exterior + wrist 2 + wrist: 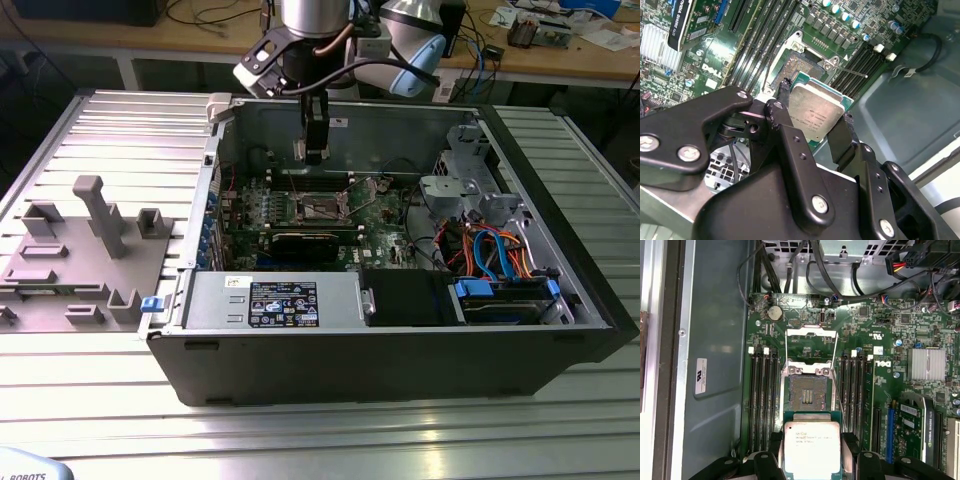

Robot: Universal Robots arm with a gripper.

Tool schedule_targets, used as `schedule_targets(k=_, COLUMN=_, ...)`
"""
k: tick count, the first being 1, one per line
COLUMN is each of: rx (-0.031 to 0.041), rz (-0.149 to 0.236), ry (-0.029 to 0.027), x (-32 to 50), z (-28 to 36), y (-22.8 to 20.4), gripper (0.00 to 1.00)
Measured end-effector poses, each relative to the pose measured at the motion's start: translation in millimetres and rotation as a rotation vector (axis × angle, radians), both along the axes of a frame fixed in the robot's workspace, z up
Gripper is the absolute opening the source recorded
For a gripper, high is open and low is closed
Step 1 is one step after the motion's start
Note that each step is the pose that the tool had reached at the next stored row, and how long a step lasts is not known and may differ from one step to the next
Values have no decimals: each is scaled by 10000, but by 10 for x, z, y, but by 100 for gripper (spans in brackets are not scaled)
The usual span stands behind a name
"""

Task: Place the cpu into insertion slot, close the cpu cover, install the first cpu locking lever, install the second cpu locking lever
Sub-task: 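Place the cpu into insertion slot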

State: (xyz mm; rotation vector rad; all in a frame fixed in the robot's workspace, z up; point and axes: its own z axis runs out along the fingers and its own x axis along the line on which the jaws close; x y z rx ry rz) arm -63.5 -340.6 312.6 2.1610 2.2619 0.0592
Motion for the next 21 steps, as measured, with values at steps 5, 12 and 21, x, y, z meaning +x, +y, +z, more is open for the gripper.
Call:
schedule_targets(k=5, rx=0, rz=-1, ry=0, x=0, z=-16, y=0, gripper=55)
schedule_targets(k=12, rx=0, rz=-1, ry=0, x=0, z=-35, y=0, gripper=55)
schedule_targets(k=21, rx=0, rz=-1, ry=0, x=0, z=-58, y=0, gripper=55)
